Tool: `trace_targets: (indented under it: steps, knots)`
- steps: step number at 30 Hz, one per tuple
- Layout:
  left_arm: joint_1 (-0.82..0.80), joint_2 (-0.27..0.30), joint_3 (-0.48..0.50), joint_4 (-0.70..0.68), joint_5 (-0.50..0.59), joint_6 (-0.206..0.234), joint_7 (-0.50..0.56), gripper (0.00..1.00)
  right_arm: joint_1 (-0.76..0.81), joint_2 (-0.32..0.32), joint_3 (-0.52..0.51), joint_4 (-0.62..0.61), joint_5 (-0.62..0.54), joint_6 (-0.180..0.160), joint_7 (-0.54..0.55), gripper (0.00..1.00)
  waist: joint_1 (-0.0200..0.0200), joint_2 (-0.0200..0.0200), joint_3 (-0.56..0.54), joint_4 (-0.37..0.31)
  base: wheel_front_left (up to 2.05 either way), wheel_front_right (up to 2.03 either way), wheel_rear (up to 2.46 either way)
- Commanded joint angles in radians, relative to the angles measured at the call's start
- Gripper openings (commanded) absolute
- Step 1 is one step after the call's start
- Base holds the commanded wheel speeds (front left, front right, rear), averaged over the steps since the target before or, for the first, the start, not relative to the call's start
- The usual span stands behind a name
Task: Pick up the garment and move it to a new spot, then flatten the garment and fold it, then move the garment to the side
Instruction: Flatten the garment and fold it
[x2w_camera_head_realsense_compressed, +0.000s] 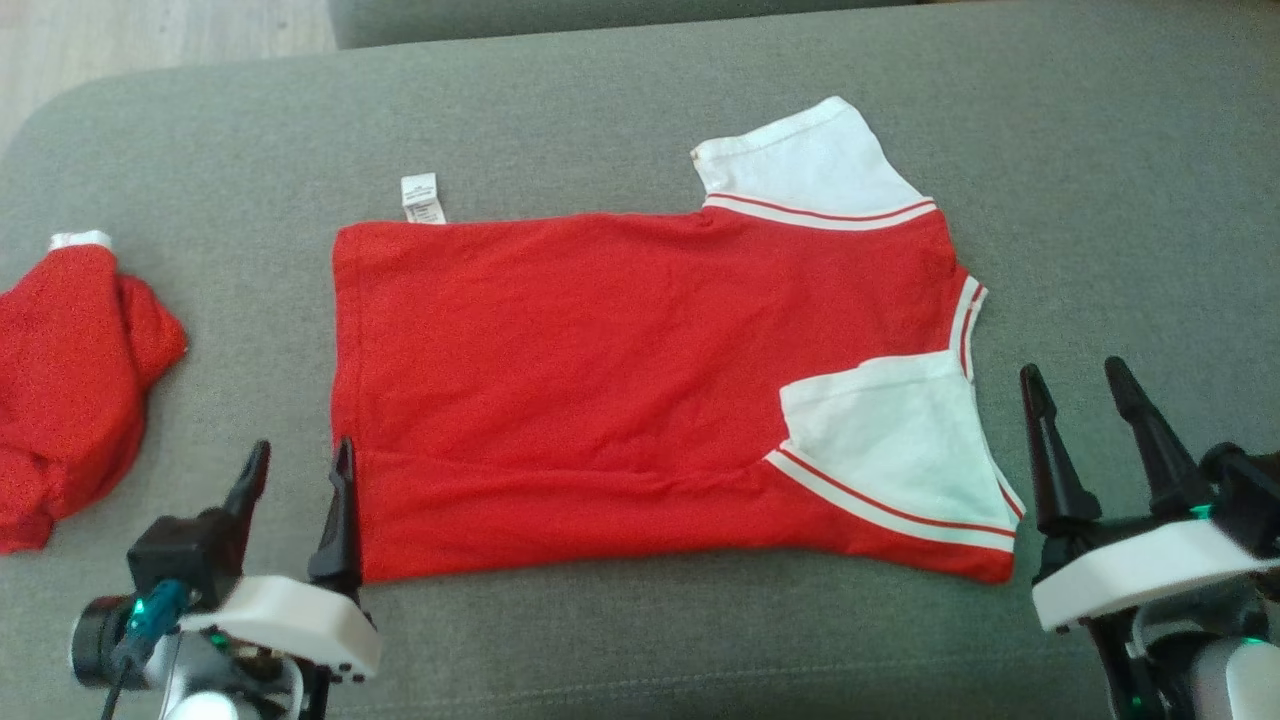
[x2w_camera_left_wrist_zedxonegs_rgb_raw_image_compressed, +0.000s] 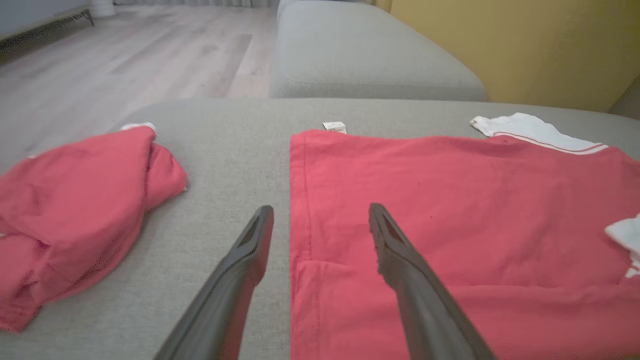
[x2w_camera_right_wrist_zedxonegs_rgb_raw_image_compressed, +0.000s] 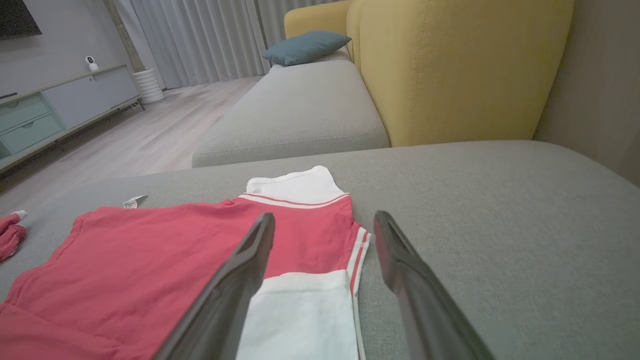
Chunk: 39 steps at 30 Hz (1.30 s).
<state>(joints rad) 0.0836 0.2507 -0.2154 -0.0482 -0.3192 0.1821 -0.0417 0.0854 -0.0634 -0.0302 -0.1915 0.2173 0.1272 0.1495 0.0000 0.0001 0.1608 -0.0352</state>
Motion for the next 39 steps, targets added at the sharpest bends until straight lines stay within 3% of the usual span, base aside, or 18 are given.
trace_targets:
  steps: [1, 13, 21, 29, 30, 39]
  knots:
    - [-0.041, 0.014, 0.036, -0.04, 0.02, 0.013, -0.018, 1.0, -0.039, -0.022, 0.028, -0.044, -0.014, 0.003, -0.006, 1.0, 0.0, -0.0001, -0.007, 0.007, 0.0, 0.0, 0.0]
    - [-0.08, 0.024, 0.023, -0.068, 0.092, 0.053, -0.084, 1.0, -0.074, -0.025, 0.053, -0.059, -0.018, 0.003, -0.022, 1.0, 0.0, -0.0001, -0.012, 0.02, 0.0, 0.0, 0.0]
    - [-0.124, 0.03, 0.022, -0.056, 0.094, 0.049, -0.098, 1.0, -0.09, -0.024, 0.045, -0.064, -0.015, 0.003, -0.024, 1.0, 0.0, -0.0001, 0.027, 0.013, 0.0, 0.0, 0.0]
    - [-0.353, 0.024, 0.02, 0.118, 0.043, -0.031, -0.113, 1.0, -0.164, -0.022, 0.032, -0.069, -0.011, 0.003, -0.042, 1.0, 0.0, -0.0001, 0.137, -0.001, 0.0, 0.0, 0.0]
    - [-0.431, 0.025, 0.021, 0.195, 0.025, -0.06, -0.105, 1.0, -0.189, -0.021, 0.037, -0.063, -0.009, 0.003, -0.049, 1.0, 0.0, -0.0001, 0.168, -0.008, 0.0, 0.0, 0.0]
    - [-0.727, 0.05, 0.033, 0.595, -0.053, -0.178, -0.022, 1.0, -0.289, -0.02, 0.077, 0.005, 0.007, 0.003, -0.091, 1.0, 0.0, -0.0001, 0.257, -0.054, 0.0, 0.0, 0.0]
